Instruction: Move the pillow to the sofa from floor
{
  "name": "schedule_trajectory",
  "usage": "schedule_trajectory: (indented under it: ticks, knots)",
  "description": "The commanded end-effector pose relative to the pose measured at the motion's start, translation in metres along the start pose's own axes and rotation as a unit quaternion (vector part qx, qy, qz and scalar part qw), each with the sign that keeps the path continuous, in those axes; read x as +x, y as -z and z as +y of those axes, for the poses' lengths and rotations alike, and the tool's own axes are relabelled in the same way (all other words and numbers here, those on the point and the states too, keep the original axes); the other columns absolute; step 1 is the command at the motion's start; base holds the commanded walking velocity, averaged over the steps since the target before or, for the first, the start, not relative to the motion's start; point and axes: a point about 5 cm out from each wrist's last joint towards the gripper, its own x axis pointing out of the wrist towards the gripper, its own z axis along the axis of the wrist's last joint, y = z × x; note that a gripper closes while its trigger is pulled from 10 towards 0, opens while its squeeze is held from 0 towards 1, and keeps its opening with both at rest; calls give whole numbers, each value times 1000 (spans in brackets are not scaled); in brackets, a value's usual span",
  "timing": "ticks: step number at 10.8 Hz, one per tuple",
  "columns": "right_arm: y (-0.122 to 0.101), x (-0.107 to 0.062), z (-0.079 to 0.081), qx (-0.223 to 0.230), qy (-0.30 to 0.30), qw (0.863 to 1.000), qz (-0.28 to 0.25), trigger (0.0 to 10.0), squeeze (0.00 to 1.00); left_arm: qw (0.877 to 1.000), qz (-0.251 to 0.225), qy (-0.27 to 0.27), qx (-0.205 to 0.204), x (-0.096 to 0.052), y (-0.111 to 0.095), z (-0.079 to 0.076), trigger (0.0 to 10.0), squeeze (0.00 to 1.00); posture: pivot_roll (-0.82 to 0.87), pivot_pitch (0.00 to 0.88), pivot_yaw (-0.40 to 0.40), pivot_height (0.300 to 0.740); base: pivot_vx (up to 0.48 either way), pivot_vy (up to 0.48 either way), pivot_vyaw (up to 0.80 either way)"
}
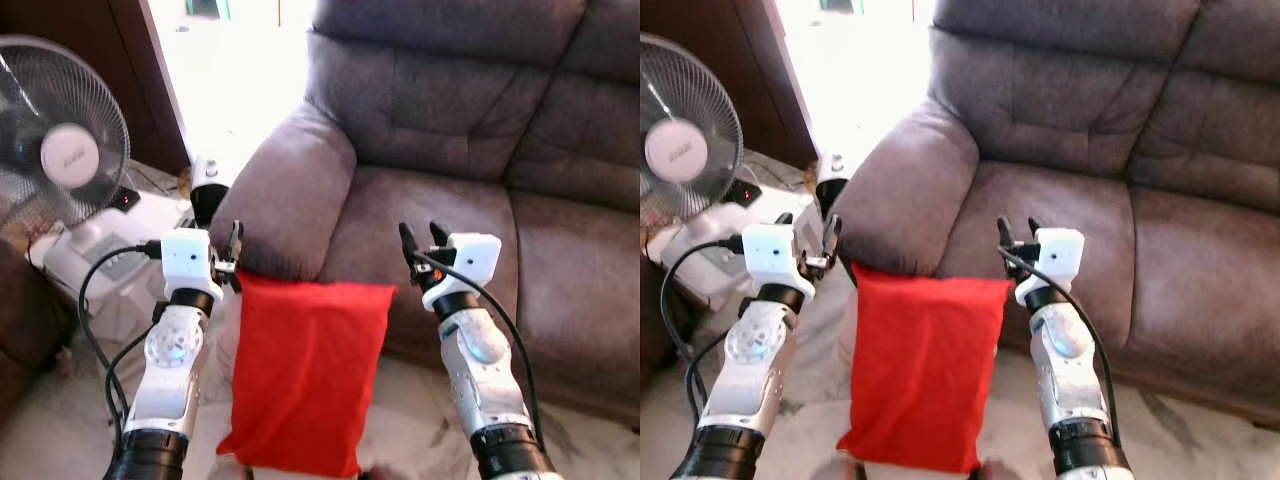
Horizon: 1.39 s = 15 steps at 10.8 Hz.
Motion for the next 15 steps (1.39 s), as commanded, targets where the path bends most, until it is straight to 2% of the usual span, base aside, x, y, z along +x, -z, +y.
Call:
schedule_trajectory:
  ticks: [1, 15]
  knots:
    - [6, -3, -1, 3, 3, 1000, 15, 10000, 0, 1000, 6, -7, -8, -2, 2, 1, 10000, 0, 76, 144, -42, 612, 0, 0, 0]
    - [5, 2, 1, 10, 4, 1000, 16, 10000, 0, 999, 19, -12, -29, 2, 5, 4, 10000, 0, 77, 150, -43, 612, 0, 0, 0]
